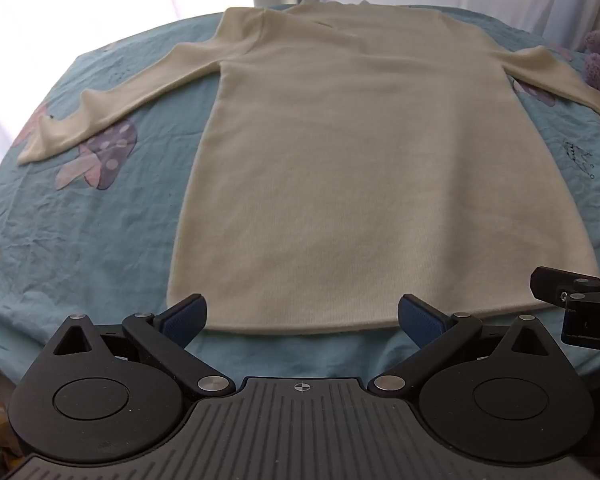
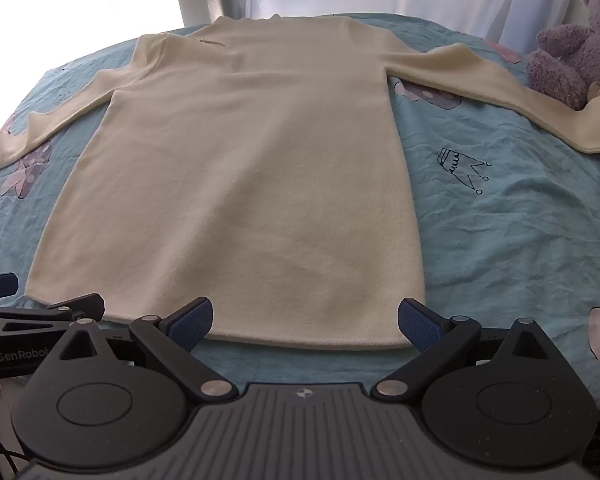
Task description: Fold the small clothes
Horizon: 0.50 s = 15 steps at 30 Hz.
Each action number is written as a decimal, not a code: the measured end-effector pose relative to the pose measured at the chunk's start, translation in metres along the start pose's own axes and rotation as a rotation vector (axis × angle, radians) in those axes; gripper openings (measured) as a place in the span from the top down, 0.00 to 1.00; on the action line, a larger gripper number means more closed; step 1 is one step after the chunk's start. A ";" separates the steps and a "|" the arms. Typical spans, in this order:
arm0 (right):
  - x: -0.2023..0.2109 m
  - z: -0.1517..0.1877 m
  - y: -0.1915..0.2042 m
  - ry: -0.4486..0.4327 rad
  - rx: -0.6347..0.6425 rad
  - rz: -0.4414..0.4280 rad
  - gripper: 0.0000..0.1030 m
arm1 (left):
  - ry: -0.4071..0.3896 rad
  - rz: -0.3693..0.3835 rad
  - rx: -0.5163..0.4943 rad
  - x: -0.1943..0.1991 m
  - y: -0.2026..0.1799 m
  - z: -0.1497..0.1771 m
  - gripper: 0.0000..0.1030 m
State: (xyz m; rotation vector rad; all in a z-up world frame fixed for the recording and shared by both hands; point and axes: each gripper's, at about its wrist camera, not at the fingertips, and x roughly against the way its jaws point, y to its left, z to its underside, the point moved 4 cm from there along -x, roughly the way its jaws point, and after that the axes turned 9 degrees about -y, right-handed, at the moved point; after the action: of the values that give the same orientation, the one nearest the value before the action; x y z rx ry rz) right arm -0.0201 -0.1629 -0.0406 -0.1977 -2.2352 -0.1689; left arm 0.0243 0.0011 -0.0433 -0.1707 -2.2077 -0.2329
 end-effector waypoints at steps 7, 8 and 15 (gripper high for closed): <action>-0.001 0.000 0.001 -0.001 -0.001 0.001 0.04 | 0.014 -0.001 0.000 -0.003 -0.001 -0.002 0.00; -0.001 0.000 0.000 -0.001 -0.002 0.001 0.04 | 0.013 0.000 0.000 -0.003 -0.002 -0.002 0.00; 0.000 -0.001 0.000 0.001 -0.004 -0.001 0.04 | 0.014 0.004 -0.001 -0.003 -0.002 -0.002 0.00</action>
State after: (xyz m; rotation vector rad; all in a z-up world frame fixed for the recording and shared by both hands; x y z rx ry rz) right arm -0.0190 -0.1636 -0.0402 -0.1986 -2.2346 -0.1743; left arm 0.0277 -0.0017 -0.0447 -0.1729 -2.1928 -0.2326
